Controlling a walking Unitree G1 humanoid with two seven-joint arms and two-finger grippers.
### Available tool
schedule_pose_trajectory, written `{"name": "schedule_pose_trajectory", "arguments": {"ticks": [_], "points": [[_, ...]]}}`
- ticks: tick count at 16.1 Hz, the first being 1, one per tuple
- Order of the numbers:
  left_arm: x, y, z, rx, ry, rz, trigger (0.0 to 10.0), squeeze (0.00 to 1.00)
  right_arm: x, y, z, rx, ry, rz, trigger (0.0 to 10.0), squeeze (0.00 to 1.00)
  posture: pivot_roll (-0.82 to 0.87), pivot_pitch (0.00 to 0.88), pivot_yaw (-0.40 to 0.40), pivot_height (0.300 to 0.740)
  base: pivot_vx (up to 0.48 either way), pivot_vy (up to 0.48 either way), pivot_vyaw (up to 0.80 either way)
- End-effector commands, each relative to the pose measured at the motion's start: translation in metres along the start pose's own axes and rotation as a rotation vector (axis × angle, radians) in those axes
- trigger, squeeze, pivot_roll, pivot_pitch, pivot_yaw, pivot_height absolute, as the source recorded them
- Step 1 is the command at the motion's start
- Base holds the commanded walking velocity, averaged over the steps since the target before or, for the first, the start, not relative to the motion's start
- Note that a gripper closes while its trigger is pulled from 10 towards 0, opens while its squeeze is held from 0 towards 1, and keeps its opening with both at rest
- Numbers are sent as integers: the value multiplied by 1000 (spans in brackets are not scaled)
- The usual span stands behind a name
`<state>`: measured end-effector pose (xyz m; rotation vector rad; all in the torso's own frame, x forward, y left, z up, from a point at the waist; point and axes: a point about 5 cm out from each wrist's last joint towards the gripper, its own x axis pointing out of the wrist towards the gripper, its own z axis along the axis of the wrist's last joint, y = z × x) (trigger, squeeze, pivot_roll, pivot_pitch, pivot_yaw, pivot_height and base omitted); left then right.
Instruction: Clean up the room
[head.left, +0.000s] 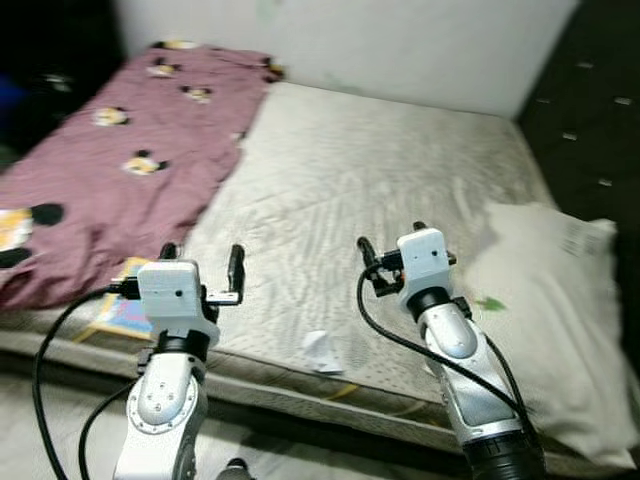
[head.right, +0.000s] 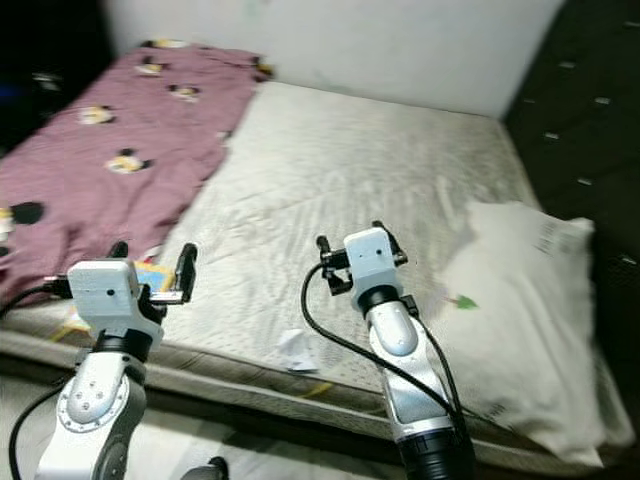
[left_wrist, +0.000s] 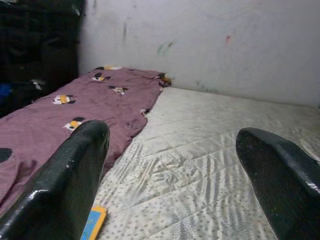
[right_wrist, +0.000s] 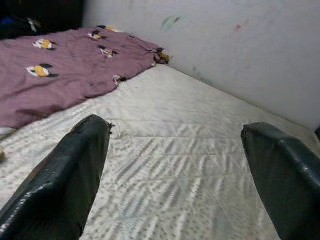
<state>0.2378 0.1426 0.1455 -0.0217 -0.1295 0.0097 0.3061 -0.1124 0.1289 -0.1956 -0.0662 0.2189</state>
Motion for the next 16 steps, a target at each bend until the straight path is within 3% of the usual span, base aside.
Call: {"name": "schedule_pose_trajectory", "arguments": {"ticks": [1,16], "points": [[0,-3,-1,-9,7,-15,10000,0,-1,-6,-1,7,4,-26,10000,0,62,56,-109,740,0,0,0],[0,-4,-1,-20,14,-32,10000,0,-1,-9,-3,14,11,-52,10000,0,57,70,-108,740,19,0,0]]}}
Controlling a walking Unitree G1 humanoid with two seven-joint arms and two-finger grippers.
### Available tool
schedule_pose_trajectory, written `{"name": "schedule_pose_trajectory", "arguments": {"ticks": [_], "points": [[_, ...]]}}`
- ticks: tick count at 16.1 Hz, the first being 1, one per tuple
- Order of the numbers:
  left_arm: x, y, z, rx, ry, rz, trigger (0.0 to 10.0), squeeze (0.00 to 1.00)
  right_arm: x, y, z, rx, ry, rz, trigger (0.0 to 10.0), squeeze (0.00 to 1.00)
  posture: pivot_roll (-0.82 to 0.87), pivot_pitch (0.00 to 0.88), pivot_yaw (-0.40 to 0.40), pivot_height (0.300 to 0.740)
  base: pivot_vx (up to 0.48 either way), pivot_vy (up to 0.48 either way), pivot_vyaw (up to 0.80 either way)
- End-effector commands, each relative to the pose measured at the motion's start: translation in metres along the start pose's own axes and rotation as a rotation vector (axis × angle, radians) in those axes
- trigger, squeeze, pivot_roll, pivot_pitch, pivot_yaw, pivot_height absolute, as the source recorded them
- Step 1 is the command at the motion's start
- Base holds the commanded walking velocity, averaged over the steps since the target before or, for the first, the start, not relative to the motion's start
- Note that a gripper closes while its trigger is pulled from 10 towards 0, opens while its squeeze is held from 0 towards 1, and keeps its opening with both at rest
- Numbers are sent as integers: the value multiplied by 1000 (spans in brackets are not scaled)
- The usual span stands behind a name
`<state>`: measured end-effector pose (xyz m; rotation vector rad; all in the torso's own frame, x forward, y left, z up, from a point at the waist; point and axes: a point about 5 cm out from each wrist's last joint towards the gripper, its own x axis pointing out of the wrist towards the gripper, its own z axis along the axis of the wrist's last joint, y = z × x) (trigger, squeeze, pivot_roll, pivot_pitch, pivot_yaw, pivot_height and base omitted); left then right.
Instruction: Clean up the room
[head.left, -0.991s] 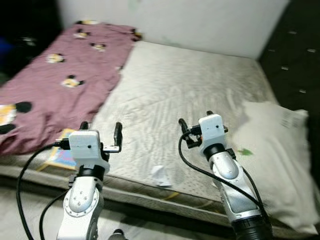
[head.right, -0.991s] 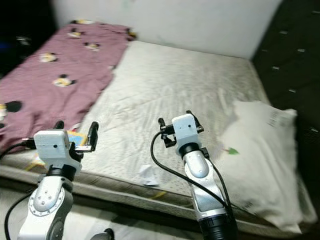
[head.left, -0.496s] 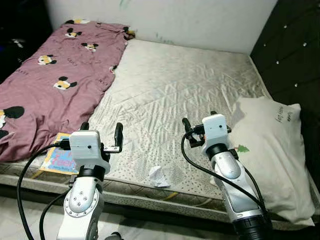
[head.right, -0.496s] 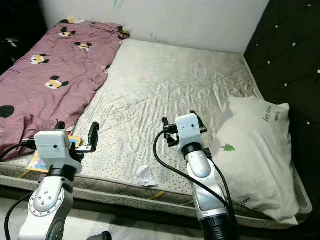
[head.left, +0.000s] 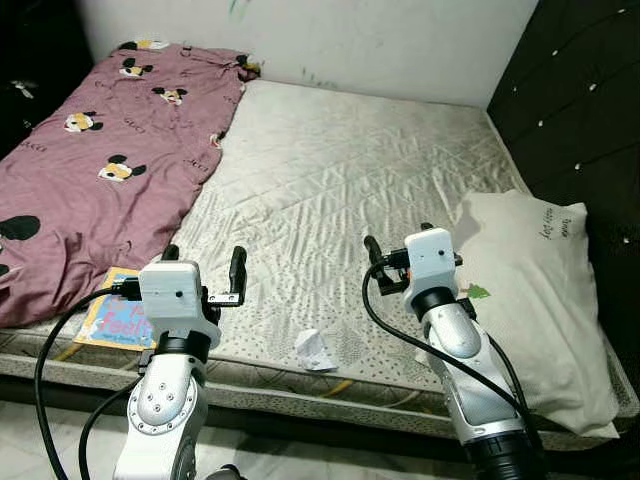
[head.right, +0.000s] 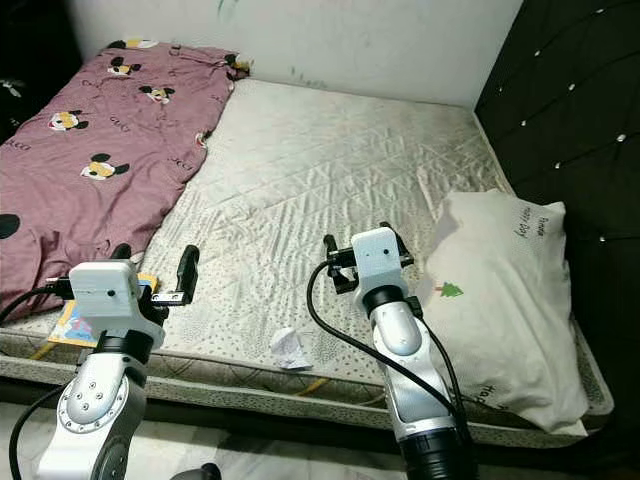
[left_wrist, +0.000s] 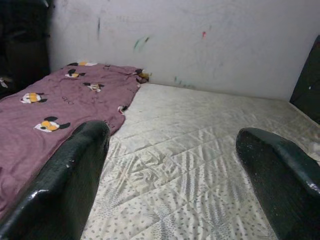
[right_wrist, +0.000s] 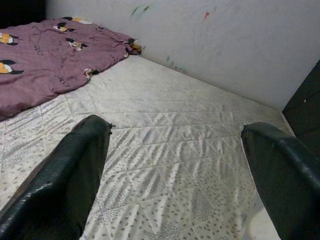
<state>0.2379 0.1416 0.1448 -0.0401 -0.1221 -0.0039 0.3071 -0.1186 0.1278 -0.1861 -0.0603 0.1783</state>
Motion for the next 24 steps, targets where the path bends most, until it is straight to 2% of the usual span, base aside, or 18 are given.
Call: {"name": "schedule_pose_trajectory", "arguments": {"ticks": [1,8,12,24], "points": [[0,-3,0,0,4,-20,10000,0,-1,-4,-1,-9,1,-17,10000,0,57,70,-108,740,304,0,0],[0,-5,0,-3,2,-30,10000,0,0,-2,-1,13,-1,1,10000,0,55,72,-108,740,43,0,0],[1,-5,0,-1,3,-35,10000,0,1,-8,-2,-18,5,-26,10000,0,54,71,-106,740,0,0,0],[3,-5,0,2,-2,-41,10000,0,3,-6,-1,5,-5,0,10000,0,54,68,-104,740,273,0,0]]}}
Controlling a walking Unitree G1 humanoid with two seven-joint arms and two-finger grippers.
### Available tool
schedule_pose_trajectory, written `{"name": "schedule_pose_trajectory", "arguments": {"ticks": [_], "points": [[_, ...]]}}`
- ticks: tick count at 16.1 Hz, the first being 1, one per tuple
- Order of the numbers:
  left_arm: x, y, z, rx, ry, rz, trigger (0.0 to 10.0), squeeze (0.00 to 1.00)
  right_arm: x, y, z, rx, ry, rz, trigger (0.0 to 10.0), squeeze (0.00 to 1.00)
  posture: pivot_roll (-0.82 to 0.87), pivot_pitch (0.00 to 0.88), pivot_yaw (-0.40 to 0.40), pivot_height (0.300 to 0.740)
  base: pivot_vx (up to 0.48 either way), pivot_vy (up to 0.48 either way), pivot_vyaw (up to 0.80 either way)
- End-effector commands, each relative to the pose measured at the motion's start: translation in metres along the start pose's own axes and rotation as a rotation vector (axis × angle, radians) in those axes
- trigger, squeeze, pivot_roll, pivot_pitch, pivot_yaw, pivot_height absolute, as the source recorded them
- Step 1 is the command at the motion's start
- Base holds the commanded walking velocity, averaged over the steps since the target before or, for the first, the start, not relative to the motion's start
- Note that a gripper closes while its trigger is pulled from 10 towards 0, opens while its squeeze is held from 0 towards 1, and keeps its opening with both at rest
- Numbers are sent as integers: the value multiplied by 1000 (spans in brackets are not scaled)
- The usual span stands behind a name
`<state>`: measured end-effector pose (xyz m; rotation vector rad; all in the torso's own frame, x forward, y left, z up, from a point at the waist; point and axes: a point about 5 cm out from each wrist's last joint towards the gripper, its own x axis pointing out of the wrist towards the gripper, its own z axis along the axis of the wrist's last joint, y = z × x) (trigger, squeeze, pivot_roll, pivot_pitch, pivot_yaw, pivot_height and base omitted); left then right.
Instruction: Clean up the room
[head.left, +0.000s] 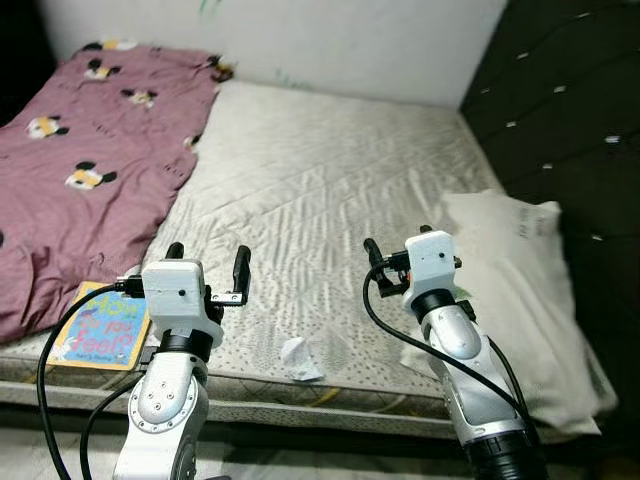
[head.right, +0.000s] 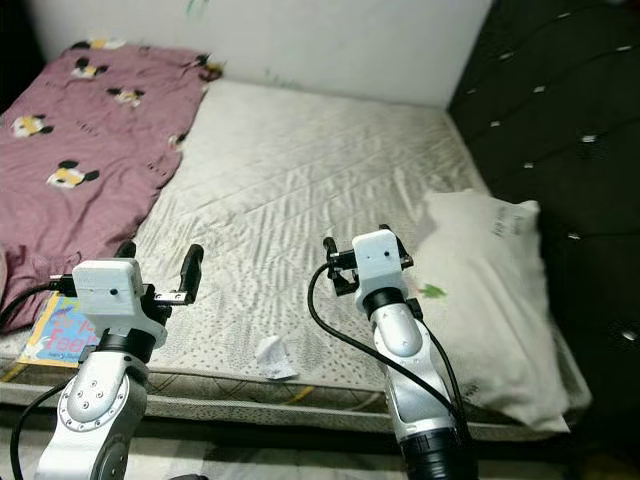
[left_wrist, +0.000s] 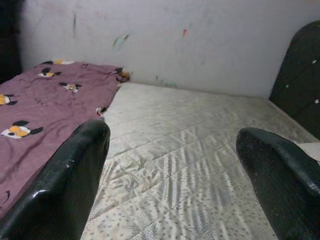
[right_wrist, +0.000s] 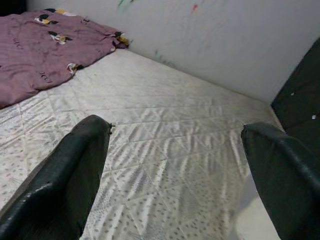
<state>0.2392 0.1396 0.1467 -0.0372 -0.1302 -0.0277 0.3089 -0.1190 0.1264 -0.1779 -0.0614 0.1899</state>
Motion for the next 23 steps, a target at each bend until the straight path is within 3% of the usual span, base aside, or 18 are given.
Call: {"name": "schedule_pose_trajectory", "arguments": {"ticks": [1,4,7,10,16,23], "points": [[2,-3,-1,2,4,-18,10000,0,1,-5,1,-3,-3,-11,10000,0,54,68,-104,740,281,0,0],[2,-4,-2,-1,3,-17,10000,0,1,-7,1,-54,-4,-33,10000,0,59,61,-103,740,275,0,0],[3,-4,-3,10,8,-8,10000,0,2,0,0,-23,-8,20,10000,0,61,54,-102,740,80,0,0],[3,-2,-3,-7,0,5,10000,0,6,-3,3,-100,-11,-12,10000,0,57,47,-102,740,0,0,0],[7,-1,-9,-48,21,29,10000,0,2,6,2,-32,-22,47,10000,0,53,36,-101,740,0,0,340],[10,-3,-7,-52,12,24,10000,0,5,3,2,-3,-13,41,10000,0,50,42,-106,740,0,459,114]]}}
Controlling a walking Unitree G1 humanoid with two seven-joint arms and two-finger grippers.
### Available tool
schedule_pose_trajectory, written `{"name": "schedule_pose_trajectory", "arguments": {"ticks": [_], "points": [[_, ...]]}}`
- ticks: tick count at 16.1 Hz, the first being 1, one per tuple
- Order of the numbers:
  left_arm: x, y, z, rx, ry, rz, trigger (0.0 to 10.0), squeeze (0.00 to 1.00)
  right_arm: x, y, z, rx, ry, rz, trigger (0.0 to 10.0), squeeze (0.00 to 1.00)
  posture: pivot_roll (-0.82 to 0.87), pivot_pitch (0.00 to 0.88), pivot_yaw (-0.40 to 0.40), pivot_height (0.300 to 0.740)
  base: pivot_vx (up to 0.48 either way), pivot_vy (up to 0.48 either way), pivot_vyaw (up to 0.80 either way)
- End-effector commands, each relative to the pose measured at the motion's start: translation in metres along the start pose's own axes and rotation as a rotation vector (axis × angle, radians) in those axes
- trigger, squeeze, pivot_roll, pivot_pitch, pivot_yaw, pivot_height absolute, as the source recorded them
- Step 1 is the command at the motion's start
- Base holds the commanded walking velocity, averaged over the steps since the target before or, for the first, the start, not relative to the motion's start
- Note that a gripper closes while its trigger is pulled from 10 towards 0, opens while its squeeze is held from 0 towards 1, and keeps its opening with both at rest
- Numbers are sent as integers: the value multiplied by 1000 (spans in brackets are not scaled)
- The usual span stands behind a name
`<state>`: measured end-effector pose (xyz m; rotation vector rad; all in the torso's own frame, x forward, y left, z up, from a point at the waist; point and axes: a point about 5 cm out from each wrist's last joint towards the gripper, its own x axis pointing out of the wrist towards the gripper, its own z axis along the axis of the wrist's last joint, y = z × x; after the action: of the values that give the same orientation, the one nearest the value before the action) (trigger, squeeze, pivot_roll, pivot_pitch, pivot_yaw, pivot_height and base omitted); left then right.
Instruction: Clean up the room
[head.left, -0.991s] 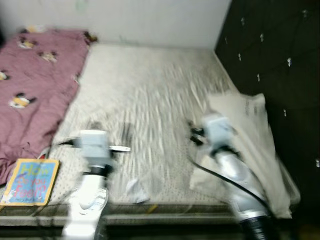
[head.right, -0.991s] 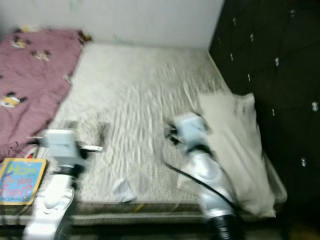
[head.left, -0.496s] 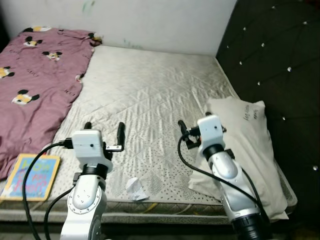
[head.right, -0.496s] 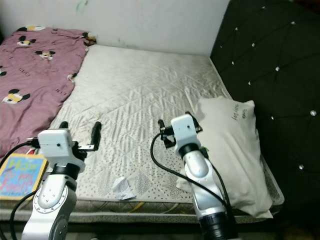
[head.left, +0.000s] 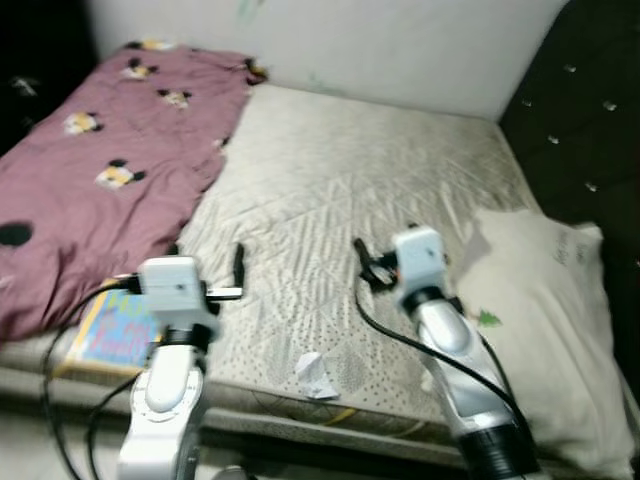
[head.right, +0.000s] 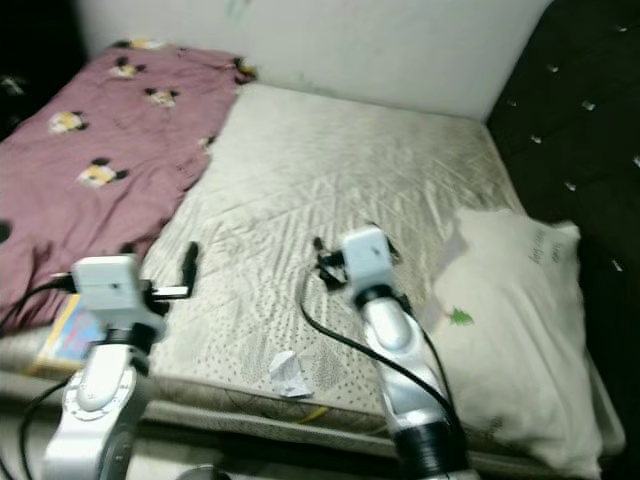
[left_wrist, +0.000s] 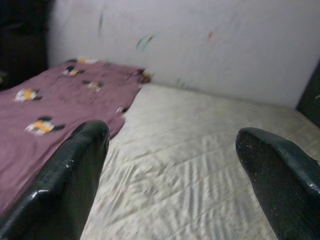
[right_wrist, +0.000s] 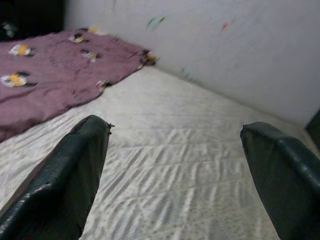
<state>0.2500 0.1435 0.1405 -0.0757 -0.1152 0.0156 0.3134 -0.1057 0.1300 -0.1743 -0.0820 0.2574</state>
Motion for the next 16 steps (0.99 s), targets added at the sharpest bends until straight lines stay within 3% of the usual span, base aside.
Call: {"name": "schedule_pose_trajectory", "arguments": {"ticks": [1,4,10,16], "points": [[0,-8,0,-17,-1,-24,10000,0,-3,-8,-5,-8,19,-25,10000,0,49,42,-107,740,0,480,0],[0,-8,1,-18,-6,-24,10000,0,-3,-11,3,33,-32,-52,10000,0,49,45,-108,740,0,480,0],[-2,-11,3,-30,-21,-40,10000,0,-5,-6,-1,38,-8,-7,10000,0,43,55,-112,740,0,0,0],[-3,-12,3,-50,-22,-60,10000,0,-6,-7,-2,57,-3,-4,10000,0,39,58,-112,740,0,0,572]]}}
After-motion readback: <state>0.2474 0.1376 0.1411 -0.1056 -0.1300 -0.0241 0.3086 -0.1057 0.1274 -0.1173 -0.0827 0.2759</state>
